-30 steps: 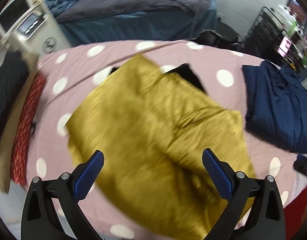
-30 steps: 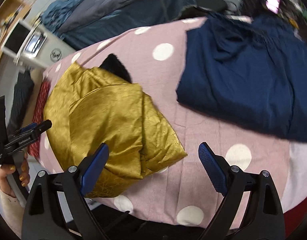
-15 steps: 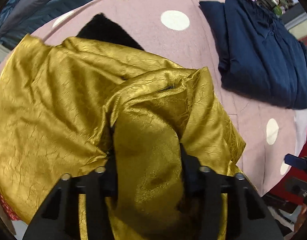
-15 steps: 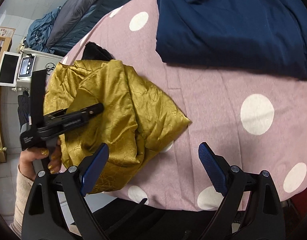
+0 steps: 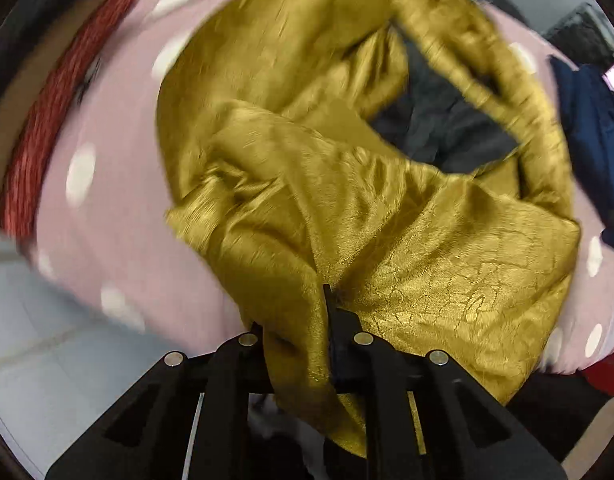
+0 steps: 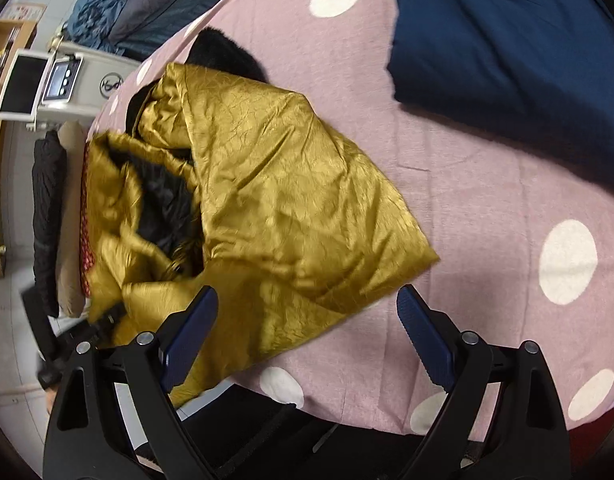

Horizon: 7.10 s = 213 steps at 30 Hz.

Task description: Fold large clothes

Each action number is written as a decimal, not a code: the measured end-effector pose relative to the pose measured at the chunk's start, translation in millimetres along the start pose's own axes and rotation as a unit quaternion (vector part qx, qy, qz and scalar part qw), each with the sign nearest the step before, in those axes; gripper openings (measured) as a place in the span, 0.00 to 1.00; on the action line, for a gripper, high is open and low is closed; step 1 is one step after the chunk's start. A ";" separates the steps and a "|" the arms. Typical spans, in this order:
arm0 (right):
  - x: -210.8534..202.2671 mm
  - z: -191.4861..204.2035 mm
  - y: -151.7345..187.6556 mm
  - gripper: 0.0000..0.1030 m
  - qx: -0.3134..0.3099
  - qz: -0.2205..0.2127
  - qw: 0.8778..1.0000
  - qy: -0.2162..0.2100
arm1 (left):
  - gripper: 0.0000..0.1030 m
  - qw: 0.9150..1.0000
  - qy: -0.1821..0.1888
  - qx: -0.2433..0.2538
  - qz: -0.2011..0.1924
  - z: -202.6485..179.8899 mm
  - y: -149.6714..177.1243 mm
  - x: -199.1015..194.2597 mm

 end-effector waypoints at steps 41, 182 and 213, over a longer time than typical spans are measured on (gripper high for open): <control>108.2 86.1 -16.4 0.87 -0.136 -0.008 0.979 0.149 | 0.94 0.970 -0.100 0.211 -0.066 38.4 -287.9 37.0; -38.2 -196.0 68.5 0.60 -0.150 0.014 0.958 0.246 | 0.69 0.995 -0.074 -0.058 -0.032 129.8 48.9 38.9; -18.4 -34.6 -18.6 0.61 -0.152 -0.087 0.973 0.152 | 0.75 0.982 -0.031 0.135 -0.127 -106.7 -108.5 32.1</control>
Point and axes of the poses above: each gripper's, at about its wrist camera, not at the fingertips, and x roughly the way its jaws point, z to its left, y to its underside, the point moved 8 cm from there along x, roughly the way its jaws point, and after that the axes turned 15 degrees about x, right-handed, at the moved point
